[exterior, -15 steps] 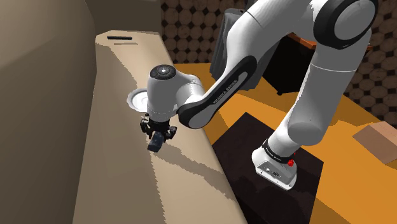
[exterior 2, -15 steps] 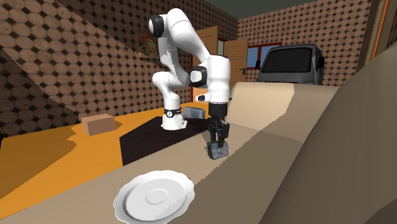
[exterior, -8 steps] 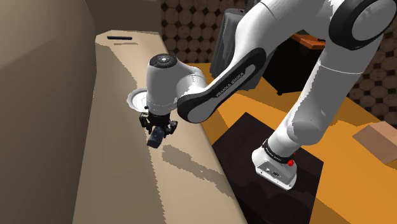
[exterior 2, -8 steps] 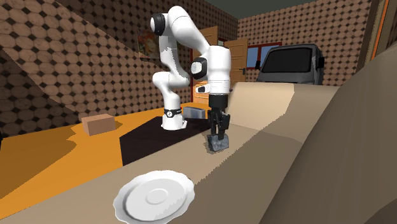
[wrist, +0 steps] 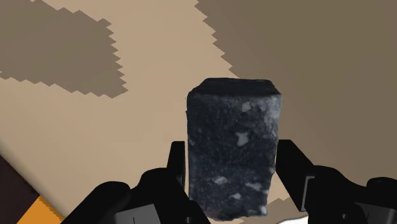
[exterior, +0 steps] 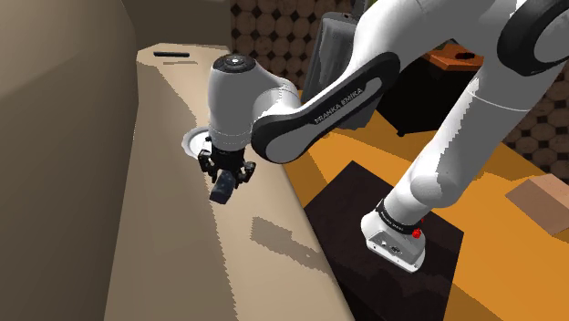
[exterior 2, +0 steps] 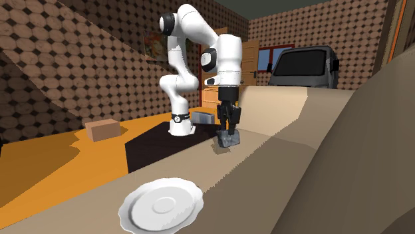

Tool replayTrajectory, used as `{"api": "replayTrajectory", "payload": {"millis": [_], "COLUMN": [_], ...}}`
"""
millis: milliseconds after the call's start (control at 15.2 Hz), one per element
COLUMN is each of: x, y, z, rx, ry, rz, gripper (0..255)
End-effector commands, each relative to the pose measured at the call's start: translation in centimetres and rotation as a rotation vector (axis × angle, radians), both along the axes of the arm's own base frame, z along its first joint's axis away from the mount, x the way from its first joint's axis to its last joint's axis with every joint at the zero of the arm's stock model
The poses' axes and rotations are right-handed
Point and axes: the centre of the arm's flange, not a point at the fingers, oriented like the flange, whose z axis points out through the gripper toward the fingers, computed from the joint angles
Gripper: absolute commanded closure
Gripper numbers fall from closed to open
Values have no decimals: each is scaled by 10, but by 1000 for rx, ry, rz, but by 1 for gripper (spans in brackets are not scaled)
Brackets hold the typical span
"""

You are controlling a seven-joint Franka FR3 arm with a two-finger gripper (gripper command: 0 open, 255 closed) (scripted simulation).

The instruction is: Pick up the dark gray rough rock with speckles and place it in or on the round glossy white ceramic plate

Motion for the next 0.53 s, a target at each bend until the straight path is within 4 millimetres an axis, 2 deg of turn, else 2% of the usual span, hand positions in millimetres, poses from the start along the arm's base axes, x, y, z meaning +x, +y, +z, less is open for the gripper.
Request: {"api": "replayTrajectory", "payload": {"millis": [0,132,462], "x": [0,0,58], "y": [0,0,-31], "z": [11,17,23], "rx": [0,0,0], "ry": [0,0,0], "rz": [0,0,0], "gripper": [255,255,255]}}
